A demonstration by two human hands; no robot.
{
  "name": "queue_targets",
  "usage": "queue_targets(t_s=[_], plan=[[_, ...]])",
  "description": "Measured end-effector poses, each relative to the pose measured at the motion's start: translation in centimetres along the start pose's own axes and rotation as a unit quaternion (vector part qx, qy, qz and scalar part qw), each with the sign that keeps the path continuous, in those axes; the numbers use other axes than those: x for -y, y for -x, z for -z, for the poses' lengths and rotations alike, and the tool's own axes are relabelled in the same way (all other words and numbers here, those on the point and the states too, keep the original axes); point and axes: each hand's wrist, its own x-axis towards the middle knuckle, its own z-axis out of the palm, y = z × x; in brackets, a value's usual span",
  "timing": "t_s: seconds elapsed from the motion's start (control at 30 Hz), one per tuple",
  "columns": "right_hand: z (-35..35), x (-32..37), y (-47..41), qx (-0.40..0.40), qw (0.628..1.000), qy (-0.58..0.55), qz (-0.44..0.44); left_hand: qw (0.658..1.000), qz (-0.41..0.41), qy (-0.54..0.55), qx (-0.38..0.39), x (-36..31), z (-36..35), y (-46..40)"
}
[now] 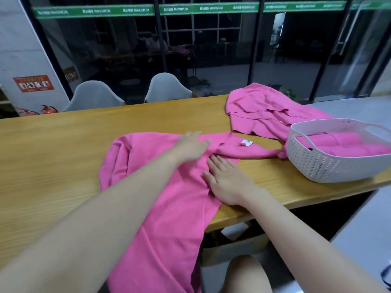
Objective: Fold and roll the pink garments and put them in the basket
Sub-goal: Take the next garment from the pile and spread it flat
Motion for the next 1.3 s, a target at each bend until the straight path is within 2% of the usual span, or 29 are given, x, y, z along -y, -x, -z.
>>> queue_targets(t_s=[0.07, 0.13, 0.23, 0.4, 0.6, 0.73, 0.8, 0.97, 1.1, 1.23, 1.3], plan=[[0.0, -0.9, 1.7, -0.001, 1.000, 0.005, 0.008, 0.999, 0.003, -0.049, 0.001, -0.9, -2.1, -1.0], [0.1, -2.0, 3.2, -0.005, 1.000, 0.004, 0.007, 0.991, -0.002, -0.106, -0.083, -1.3, -4.0, -0.9], [0.3, -2.7, 4.2, -0.004, 1.000, -0.015, 0.006, 0.980, -0.031, -0.072, -0.184, -1.0, -5.0, -0.6], [1.0, -2.9, 3.0, -0.034, 0.999, -0.028, -0.016, 0.980, -0.048, -0.009, -0.193, 1.4, -4.2, 0.9], [3.4, 1.8, -2.2, -0.106, 0.984, -0.062, -0.128, 0.960, -0.031, 0.145, -0.236, 6.3, -2.5, 4.3], [0.6, 5.1, -4.8, -0.172, 0.967, -0.084, -0.170, 0.958, 0.005, 0.156, -0.240, 9.3, -1.0, 7.2], [-0.8, 5.8, -5.1, -0.211, 0.964, -0.055, -0.150, 0.960, 0.019, 0.136, -0.242, 11.3, -0.3, 8.6], [-1.8, 5.6, -5.7, -0.226, 0.971, -0.019, -0.074, 0.962, 0.079, 0.050, -0.255, 14.3, 0.7, 11.2], [-2.2, 5.5, -5.5, -0.194, 0.979, -0.018, -0.061, 0.954, 0.125, 0.000, -0.271, 14.8, 1.8, 11.7], [-1.8, 5.6, -5.6, -0.176, 0.984, -0.012, -0.006, 0.962, 0.167, 0.003, -0.216, 13.8, 3.2, 11.2], [-1.7, 5.6, -5.7, -0.148, 0.989, -0.014, 0.026, 0.967, 0.158, -0.020, -0.200, 12.8, 3.7, 10.6]])
